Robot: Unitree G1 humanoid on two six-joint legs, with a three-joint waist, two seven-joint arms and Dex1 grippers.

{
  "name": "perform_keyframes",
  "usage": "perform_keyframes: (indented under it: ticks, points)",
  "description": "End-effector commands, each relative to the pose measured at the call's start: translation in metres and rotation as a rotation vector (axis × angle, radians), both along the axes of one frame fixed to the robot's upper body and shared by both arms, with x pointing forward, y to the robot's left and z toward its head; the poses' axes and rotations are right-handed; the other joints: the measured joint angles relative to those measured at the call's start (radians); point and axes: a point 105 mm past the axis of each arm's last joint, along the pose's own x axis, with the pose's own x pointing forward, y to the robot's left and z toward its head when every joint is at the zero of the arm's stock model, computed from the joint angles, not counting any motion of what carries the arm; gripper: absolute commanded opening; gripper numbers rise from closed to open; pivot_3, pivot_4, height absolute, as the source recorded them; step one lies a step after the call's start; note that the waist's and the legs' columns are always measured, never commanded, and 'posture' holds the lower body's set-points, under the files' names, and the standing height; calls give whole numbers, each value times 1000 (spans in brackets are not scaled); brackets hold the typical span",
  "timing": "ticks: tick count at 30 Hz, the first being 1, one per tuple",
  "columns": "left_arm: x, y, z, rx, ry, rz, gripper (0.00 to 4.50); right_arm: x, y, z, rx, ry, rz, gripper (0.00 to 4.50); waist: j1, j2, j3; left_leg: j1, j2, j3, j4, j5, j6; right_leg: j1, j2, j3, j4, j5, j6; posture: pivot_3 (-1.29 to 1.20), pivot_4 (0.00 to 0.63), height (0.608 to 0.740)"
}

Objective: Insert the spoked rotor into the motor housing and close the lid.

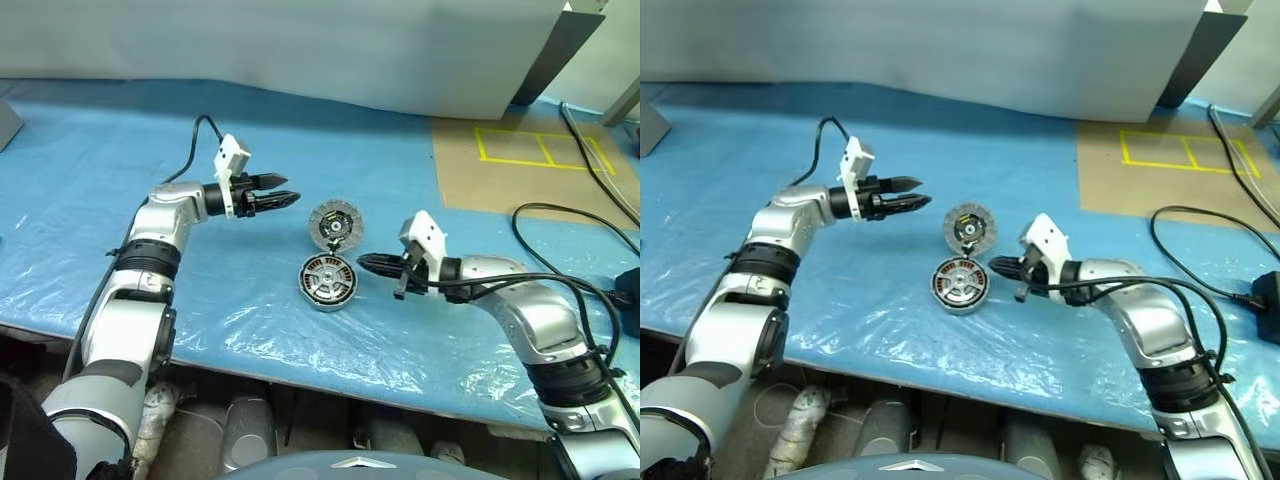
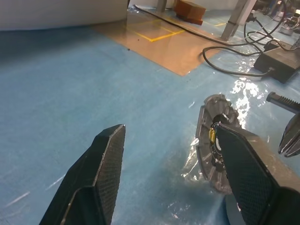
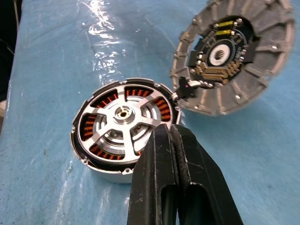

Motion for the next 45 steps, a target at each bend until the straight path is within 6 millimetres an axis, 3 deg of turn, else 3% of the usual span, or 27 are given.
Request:
perform_keyframes:
  ticks: [1,2,5,11,13,26,39,45]
  points:
    - [13,-8,3,-13,18,51,3229,-3,-7,14,16,-43,-34,0,3,0,0,0,0,0,0,0,0,0,0,0,0,0,0,0,150,740]
    - [16,-12,-1,-16,32,62,3229,-3,-9,12,5,-43,-46,0,5,-1,0,0,0,0,0,0,0,0,0,-1,0,0,0,0,150,740]
    - [22,-19,-9,-27,76,112,2630,-6,-12,5,-38,-39,-64,0,6,-1,0,0,0,-1,1,0,0,1,0,-1,0,0,0,0,150,740]
    - [17,-35,-20,13,95,53,530,-18,-18,-1,-71,-22,-87,0,7,-1,1,-1,-1,-3,0,0,0,1,0,-2,-1,1,1,0,150,740]
    - [14,-42,-21,31,95,15,28,-21,-22,-2,-81,-13,-102,0,7,-1,1,-1,-1,-3,0,0,0,1,0,-2,-1,1,1,0,150,740]
    - [2,-89,1,43,1,-179,28,-38,-29,-6,-115,5,-146,0,25,-2,1,-3,-1,-7,0,0,0,2,-1,-5,-3,1,2,0,150,740]
    - [-32,-87,17,111,-105,-546,28,-33,-25,-10,-119,5,-132,0,24,-2,1,-4,-1,-8,0,0,0,2,-2,-6,-3,1,2,0,150,740]
    - [-42,-81,1,198,-137,-617,28,-28,-21,-10,-110,1,-114,0,25,-2,1,-4,-1,-8,0,0,0,2,-2,-7,-3,1,2,0,150,740]
